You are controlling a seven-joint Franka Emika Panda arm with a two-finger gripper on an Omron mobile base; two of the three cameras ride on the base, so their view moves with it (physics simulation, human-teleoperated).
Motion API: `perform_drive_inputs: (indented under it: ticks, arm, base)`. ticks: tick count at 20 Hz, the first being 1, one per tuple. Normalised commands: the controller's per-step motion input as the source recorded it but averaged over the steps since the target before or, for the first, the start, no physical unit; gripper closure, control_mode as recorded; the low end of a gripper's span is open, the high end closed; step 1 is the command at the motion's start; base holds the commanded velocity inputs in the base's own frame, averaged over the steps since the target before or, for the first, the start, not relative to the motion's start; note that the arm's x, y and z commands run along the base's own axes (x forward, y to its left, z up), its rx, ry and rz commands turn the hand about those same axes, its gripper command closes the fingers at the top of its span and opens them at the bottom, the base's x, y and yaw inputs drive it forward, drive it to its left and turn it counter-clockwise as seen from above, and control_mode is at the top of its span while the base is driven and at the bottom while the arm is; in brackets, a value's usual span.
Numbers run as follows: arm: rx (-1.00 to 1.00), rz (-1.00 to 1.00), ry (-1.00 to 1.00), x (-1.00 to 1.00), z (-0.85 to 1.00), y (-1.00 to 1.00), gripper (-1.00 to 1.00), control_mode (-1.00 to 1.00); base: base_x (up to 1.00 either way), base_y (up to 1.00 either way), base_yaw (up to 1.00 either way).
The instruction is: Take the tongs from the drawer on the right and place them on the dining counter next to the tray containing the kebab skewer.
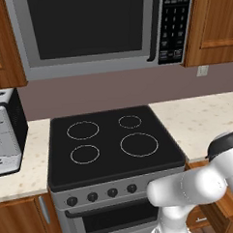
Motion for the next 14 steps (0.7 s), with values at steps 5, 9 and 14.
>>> perform_drive_inputs:
  ticks: [5, 9, 14]
  arm:
    - [0.00, 0.00, 0.00, 0.18, -0.14, 0.00, -1.00, -1.00]
    - [-0.01, 0.00, 0.00, 0.11, -0.31, 0.00, -1.00, -1.00]
    - [-0.11, 0.00, 0.00, 0.17, -0.41, 0.00, -1.00, -1.00]
  base:
    - [0.00, 0.00, 0.00]
    - [0.00, 0.00, 0.00]
    - [0.00, 0.00, 0.00]
